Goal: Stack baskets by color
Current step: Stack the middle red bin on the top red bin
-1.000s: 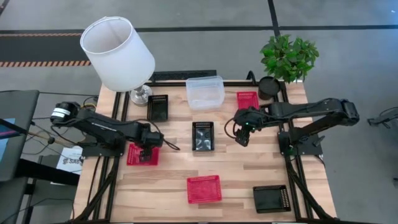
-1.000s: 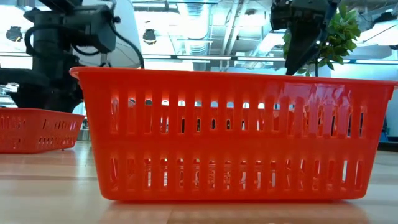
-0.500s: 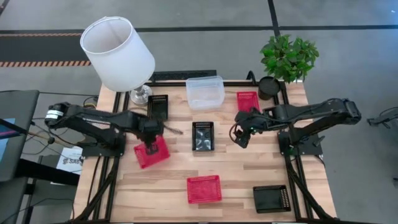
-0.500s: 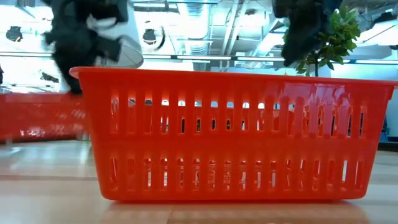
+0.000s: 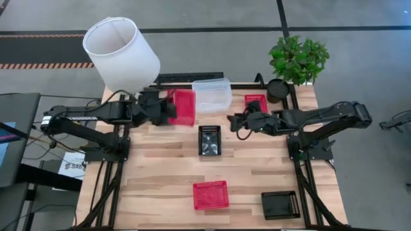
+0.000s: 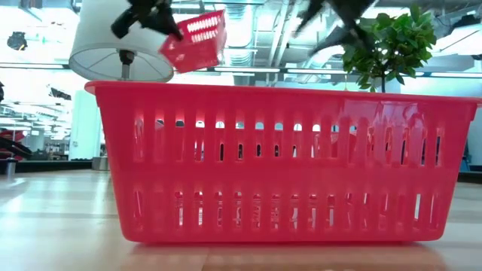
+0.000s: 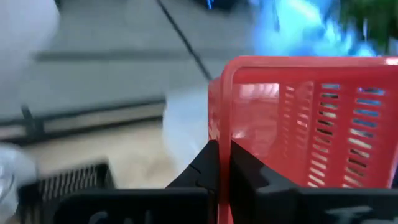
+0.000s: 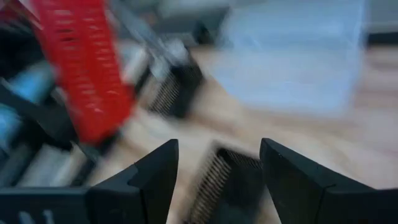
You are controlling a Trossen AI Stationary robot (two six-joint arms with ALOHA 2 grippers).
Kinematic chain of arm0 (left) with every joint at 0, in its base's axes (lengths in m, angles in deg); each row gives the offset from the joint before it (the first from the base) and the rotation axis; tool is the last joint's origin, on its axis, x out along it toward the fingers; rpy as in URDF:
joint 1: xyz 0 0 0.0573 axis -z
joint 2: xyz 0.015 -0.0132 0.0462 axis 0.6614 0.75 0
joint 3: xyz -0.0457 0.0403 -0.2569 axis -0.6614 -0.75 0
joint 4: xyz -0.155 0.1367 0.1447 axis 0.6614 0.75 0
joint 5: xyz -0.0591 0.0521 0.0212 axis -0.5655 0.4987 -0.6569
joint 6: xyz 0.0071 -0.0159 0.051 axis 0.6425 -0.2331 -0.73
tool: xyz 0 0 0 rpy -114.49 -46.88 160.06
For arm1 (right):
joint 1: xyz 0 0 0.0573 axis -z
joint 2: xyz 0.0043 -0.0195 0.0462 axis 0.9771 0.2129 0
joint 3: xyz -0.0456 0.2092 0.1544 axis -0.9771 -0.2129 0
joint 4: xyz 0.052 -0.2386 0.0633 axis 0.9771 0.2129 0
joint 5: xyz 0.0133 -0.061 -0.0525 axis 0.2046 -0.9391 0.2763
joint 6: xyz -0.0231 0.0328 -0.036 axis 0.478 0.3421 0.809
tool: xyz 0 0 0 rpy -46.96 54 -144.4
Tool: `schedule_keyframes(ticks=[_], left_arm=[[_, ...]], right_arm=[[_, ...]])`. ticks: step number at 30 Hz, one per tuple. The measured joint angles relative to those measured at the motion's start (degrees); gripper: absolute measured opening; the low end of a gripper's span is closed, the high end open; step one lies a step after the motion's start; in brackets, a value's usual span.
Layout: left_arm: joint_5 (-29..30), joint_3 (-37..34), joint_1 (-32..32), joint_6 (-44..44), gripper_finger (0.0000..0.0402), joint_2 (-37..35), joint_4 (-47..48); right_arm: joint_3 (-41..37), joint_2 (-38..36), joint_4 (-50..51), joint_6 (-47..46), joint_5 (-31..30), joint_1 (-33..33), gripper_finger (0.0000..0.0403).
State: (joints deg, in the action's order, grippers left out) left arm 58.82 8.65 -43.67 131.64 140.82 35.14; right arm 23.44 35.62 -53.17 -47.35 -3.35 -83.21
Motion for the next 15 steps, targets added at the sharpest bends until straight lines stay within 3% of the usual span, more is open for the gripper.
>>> schedule_keyframes(ticks=[3, 6, 11, 15], left_arm=[[7.09, 0.01, 0.01, -4.22, 0.0000, 2.48, -9.36], [9.51, -0.02, -0.02, -11.90, 0.0000, 5.33, -16.48], [8.64, -0.02, -1.79, -16.27, 0.0000, 8.83, -20.85], [7.05, -0.12, -2.91, -16.01, 0.0000, 10.03, -21.72]], right_arm=[[0.09, 2.89, -9.30, 4.49, -4.89, -0.49, 0.0248], [1.38, 6.95, -17.34, 14.33, -8.71, -0.25, 0.0248], [5.55, 12.58, -30.64, 38.88, -13.44, -0.68, 0.0248], [10.49, 16.99, -33.61, 49.25, -18.91, -1.39, 0.0248]])
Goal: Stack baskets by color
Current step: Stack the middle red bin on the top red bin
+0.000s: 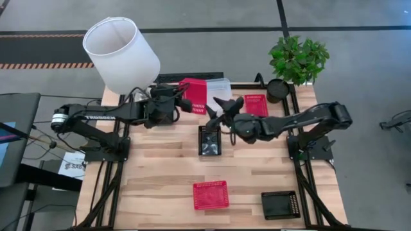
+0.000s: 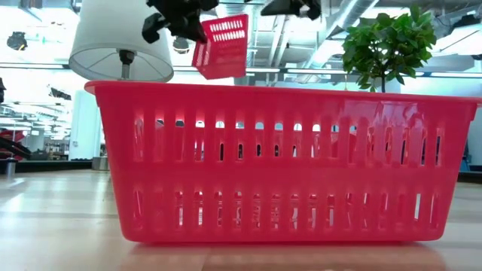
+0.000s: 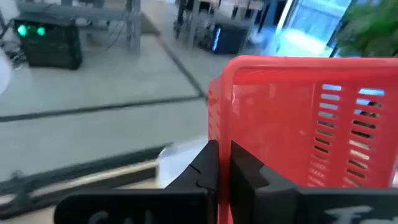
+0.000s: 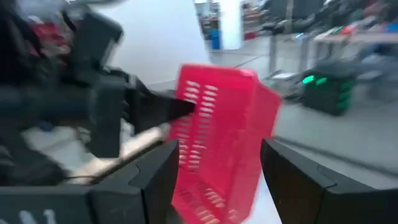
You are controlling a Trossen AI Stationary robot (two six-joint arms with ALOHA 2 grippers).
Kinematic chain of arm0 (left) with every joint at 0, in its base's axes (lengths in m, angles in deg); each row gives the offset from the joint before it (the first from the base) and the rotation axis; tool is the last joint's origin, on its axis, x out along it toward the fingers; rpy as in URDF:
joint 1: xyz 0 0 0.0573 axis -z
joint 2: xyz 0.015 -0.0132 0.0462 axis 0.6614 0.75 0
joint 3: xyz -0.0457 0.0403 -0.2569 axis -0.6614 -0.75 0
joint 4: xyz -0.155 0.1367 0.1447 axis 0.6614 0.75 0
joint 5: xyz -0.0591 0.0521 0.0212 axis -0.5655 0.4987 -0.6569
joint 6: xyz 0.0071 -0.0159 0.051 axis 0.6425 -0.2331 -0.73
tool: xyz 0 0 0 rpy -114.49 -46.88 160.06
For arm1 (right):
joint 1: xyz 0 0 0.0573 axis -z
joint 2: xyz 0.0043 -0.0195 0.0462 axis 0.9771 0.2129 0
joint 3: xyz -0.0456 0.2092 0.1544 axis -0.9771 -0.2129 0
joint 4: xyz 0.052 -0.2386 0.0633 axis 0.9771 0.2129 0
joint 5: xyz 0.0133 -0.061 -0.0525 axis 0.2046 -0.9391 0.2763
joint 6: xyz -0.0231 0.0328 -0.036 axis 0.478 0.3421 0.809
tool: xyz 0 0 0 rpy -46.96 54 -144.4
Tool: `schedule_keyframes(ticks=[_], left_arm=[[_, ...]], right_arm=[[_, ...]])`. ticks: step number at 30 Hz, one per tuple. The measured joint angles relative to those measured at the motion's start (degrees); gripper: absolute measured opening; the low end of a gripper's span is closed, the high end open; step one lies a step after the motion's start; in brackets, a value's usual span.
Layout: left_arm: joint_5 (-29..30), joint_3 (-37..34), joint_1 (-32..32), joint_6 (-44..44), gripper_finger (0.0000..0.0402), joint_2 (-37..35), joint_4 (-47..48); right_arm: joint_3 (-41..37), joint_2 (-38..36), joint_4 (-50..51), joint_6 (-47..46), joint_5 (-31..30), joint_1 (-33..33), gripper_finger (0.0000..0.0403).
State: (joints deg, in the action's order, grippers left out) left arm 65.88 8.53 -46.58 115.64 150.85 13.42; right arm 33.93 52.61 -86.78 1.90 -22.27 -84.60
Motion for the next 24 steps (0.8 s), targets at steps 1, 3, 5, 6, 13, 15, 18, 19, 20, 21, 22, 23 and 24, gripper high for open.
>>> schedule_keyframes(ticks=[1, 3, 5, 6, 13, 15, 18, 19, 20, 21, 22, 23, 24], left_arm=[[-0.37, 0.16, -0.07, 0.02, 0.0000, 0.14, -1.26], [-0.76, 0.04, -0.15, -0.50, 0.0000, 0.11, -1.19], [-1.22, 0.04, -0.15, -0.73, 0.0000, 0.09, -2.48], [-1.13, 0.04, -0.14, -0.88, 0.0000, 0.06, -2.78], [-1.19, 0.04, 0.56, -3.06, 0.0000, 0.05, -5.71], [-0.93, 0.04, 0.69, -3.19, 0.0000, 0.05, -6.26], [-0.49, 0.04, 0.68, -3.24, 0.0000, 0.05, -6.26], [-0.41, 0.04, 0.68, -2.92, 0.0000, 0.05, -6.21], [-0.28, 0.04, 0.68, -2.63, 0.0000, 0.05, -6.19], [-0.44, 0.04, 0.68, -2.49, 0.0000, 0.03, -6.32], [-1.05, 0.04, 0.66, -2.55, 0.0000, 0.03, -6.75], [-1.68, 0.04, 0.45, -2.64, 0.0000, 0.03, -7.11], [-1.91, 0.04, 0.26, -2.64, 0.0003, 0.18, -7.31]], right_arm=[[1.32, 0.99, 0.07, 1.45, -1.01, 0.02, 0.0248], [3.44, 2.75, 0.55, 4.27, -2.28, 0.46, 0.0248], [5.51, 4.44, 1.63, 5.91, -3.48, 1.16, 0.0248], [6.54, 5.18, 2.95, 5.93, -5.06, 1.43, 0.0248], [9.40, 6.45, 11.66, 1.32, -7.59, 2.65, 0.0243], [9.43, 6.47, 14.08, -1.73, -5.90, 3.34, 0.0227], [9.44, 6.20, 16.94, -5.51, -0.49, 4.43, 0.0174], [9.44, 6.05, 17.70, -6.65, 1.31, 4.83, 0.0148], [9.44, 5.91, 18.16, -7.33, 2.72, 5.27, 0.0119], [9.44, 5.88, 18.59, -7.60, 3.63, 5.63, 0.0088], [9.44, 5.88, 19.10, -7.34, 4.15, 5.90, 0.0055], [9.44, 5.78, 19.45, -6.41, 4.73, 6.15, 0.0029], [9.42, 5.46, 19.49, -5.41, 5.66, 6.40, 0.0018]])
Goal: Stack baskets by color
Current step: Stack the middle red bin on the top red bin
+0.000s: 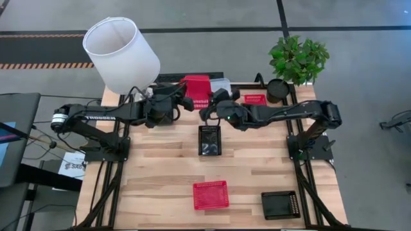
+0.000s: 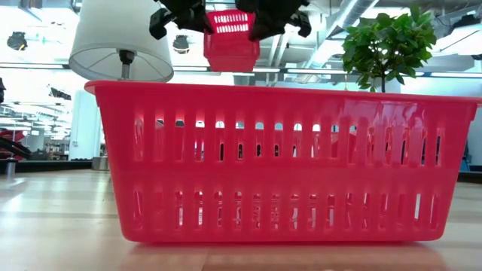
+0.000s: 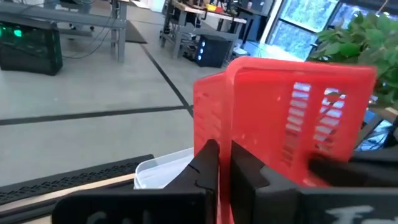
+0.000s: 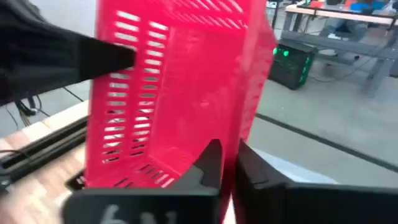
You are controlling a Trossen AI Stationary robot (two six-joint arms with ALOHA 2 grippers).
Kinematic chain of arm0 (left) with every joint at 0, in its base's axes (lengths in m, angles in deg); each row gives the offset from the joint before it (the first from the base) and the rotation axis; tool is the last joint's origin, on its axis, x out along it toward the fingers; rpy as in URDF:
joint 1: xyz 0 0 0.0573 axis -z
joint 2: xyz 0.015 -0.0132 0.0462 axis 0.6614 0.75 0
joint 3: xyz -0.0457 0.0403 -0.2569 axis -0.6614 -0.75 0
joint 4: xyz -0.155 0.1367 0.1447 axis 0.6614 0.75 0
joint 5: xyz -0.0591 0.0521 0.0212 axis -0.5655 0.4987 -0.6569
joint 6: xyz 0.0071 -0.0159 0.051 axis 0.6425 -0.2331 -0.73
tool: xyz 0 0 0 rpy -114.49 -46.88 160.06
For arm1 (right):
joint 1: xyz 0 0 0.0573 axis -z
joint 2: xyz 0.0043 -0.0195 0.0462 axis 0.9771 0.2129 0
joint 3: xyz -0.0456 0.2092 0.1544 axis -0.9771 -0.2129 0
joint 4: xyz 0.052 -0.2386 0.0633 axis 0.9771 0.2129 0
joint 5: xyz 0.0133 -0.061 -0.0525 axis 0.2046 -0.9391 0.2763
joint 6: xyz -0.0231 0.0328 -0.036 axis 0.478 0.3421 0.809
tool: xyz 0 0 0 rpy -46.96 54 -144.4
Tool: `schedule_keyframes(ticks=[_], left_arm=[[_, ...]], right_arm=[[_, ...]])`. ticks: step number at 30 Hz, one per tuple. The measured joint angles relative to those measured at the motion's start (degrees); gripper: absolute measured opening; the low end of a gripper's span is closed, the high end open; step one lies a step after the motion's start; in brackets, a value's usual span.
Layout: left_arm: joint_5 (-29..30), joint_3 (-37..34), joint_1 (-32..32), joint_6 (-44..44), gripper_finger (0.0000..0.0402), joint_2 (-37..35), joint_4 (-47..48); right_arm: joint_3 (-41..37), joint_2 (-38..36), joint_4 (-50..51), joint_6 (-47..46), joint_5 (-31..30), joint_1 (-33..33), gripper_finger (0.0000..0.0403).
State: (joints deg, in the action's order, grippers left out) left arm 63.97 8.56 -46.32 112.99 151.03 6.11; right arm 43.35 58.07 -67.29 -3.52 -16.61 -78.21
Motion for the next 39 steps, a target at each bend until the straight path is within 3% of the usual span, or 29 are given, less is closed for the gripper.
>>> schedule_keyframes(ticks=[5, 11, 16, 20, 25, 29, 39], left_arm=[[-6.15, 0.00, -1.15, -0.49, 0.0055, 0.28, 0.42], [-21.55, -0.04, -3.80, -3.44, 0.0177, -1.22, 0.89], [-31.22, 0.07, -5.48, -6.16, 0.0271, -5.03, 1.78], [-36.85, 0.04, -4.97, -10.10, 0.0318, -8.30, 3.04], [-36.60, 0.09, -3.22, -12.71, 0.0333, -11.12, 2.92], [-35.05, 0.09, -2.53, -12.91, 0.0334, -11.17, 3.13], [-34.22, 0.00, -2.59, -13.40, 0.0334, -9.88, 3.61]], right_arm=[[0.00, -1.35, 2.41, 0.98, 2.55, 0.03, 0.0008], [0.07, -4.38, 15.48, -5.88, 6.72, 2.10, 0.0005], [-4.88, -12.51, 26.55, -9.22, 10.86, 3.74, 0.0005], [-12.22, -22.03, 35.01, -16.08, 14.71, 6.92, 0.0004], [-21.42, -31.17, 42.44, -25.40, 19.51, 11.22, 0.0004], [-26.18, -33.81, 44.00, -28.92, 20.52, 16.53, 0.0004], [-28.45, -31.21, 40.46, -16.60, 25.59, 31.49, 0.0004]])
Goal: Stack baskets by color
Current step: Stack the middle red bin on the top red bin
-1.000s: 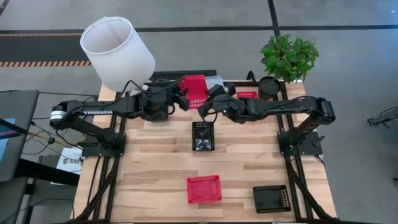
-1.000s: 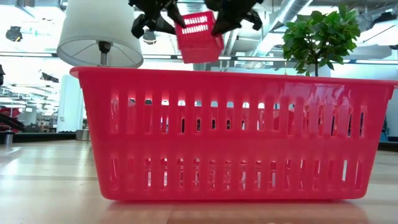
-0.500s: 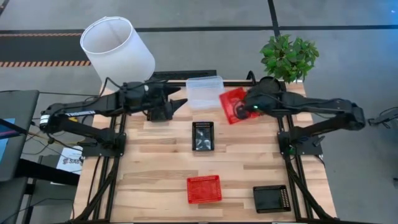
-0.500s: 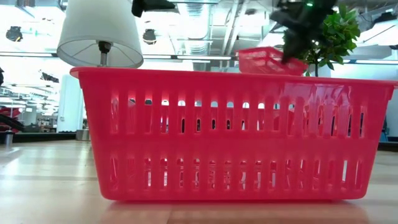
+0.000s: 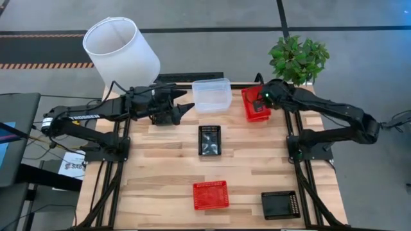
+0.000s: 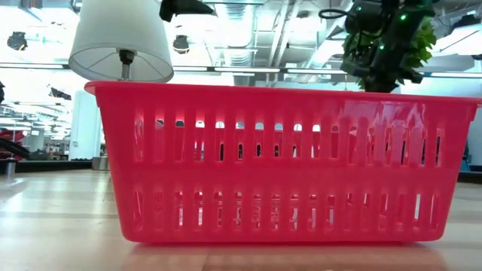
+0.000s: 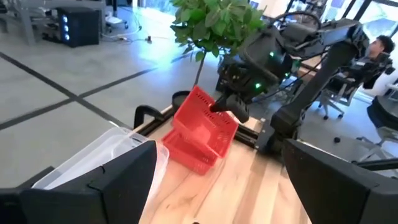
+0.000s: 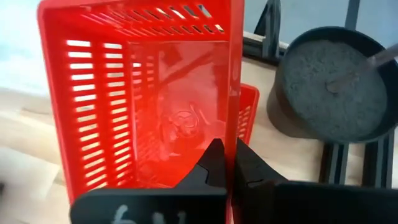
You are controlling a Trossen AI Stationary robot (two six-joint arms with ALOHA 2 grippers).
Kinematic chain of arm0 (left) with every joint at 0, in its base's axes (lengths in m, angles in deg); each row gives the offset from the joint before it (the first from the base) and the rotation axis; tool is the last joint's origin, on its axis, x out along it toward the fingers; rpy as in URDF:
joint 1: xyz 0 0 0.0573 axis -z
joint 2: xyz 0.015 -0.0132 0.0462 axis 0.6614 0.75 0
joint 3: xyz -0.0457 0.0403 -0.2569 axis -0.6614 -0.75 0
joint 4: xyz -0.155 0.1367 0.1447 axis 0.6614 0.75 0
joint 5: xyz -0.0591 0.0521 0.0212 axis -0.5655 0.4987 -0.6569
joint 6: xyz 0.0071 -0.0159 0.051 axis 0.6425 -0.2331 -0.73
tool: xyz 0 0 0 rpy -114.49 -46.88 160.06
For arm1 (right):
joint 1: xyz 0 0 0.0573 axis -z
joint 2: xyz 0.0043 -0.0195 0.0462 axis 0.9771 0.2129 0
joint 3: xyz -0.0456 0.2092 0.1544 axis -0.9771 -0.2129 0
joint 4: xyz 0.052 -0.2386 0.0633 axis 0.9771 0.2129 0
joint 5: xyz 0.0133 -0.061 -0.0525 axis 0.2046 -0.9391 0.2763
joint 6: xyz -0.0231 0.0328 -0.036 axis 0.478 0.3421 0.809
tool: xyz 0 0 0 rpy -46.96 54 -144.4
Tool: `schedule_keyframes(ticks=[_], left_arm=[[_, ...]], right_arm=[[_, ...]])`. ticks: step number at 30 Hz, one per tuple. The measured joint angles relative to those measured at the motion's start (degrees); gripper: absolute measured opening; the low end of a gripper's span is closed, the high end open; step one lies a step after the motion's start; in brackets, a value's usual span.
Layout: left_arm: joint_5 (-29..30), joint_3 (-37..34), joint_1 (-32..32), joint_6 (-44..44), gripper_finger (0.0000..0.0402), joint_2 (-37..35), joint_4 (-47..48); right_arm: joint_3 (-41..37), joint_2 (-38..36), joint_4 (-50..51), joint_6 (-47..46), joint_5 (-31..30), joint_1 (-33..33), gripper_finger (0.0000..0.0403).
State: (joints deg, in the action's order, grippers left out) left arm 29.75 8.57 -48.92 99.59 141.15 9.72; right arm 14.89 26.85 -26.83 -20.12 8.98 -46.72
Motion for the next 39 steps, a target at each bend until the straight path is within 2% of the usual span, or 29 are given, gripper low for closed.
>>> schedule_keyframes(ticks=[5, 11, 20, 25, 39], left_arm=[[0.02, 0.01, 0.00, 0.13, 0.0334, 0.34, 0.36], [0.06, 0.00, 0.00, 1.16, 0.0334, 0.33, 1.50], [0.58, 0.00, 0.00, 1.61, 0.0334, 0.33, 0.93], [0.57, 0.00, 0.00, 1.62, 0.0334, 0.33, 0.75], [0.29, 0.00, 0.00, 1.05, 0.0334, 0.31, 0.60]], right_arm=[[0.00, 2.43, -0.74, 4.72, 5.31, 5.61, 0.0004], [0.02, 3.41, -0.96, 7.00, 10.06, 8.64, 0.0004], [0.02, 3.41, -1.24, 6.46, 13.63, 12.93, 0.0006], [0.02, 3.41, -1.21, 5.18, 19.16, 14.48, 0.0007], [0.11, 10.08, -0.71, 5.64, 21.27, 16.80, 0.0007]])
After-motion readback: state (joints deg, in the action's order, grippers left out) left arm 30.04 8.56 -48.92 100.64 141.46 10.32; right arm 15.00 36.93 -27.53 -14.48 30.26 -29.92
